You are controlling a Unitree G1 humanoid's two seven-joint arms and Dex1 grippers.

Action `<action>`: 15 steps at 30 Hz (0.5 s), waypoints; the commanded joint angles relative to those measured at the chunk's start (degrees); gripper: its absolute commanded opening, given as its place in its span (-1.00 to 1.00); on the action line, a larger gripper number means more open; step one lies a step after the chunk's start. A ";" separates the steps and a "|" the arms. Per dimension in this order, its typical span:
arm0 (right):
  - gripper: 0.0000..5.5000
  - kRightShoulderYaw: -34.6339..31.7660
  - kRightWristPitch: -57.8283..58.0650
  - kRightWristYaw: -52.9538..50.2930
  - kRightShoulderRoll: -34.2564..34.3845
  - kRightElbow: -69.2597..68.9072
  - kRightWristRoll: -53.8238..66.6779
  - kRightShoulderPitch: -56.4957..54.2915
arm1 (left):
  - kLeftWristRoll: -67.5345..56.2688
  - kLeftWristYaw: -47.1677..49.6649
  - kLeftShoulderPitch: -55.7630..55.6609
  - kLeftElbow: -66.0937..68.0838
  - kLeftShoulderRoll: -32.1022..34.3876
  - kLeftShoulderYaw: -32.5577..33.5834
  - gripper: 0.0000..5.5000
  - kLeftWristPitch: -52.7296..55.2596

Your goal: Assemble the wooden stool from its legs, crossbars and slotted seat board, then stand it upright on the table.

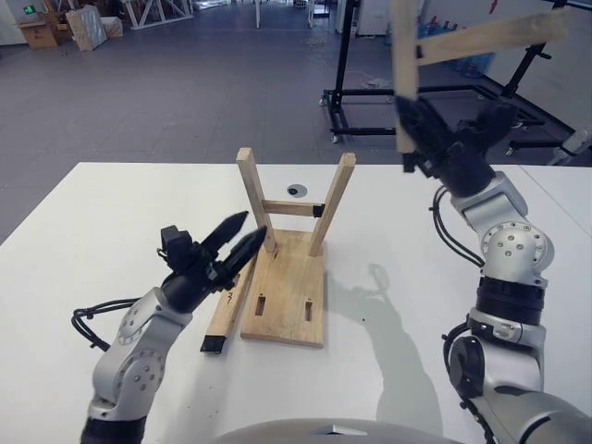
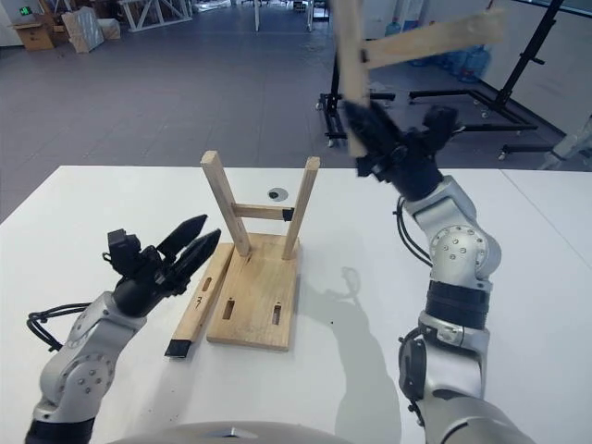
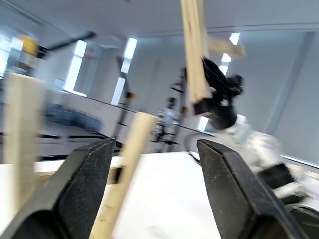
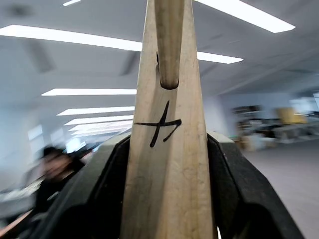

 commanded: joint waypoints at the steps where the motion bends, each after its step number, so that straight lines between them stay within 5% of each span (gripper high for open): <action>1: -0.25 9.88 3.19 4.54 0.40 -5.19 -1.10 7.04 | -7.57 -1.16 -0.78 -3.70 1.49 0.96 0.09 4.76; 6: -0.25 20.33 0.69 12.83 -1.38 -3.51 -8.05 11.97 | -9.87 -0.36 -2.44 -2.91 0.44 0.57 0.09 6.96; 15: -0.25 24.36 4.30 17.64 -1.48 -3.02 -7.28 13.59 | -5.08 1.22 -3.95 0.93 -3.45 1.02 0.09 4.75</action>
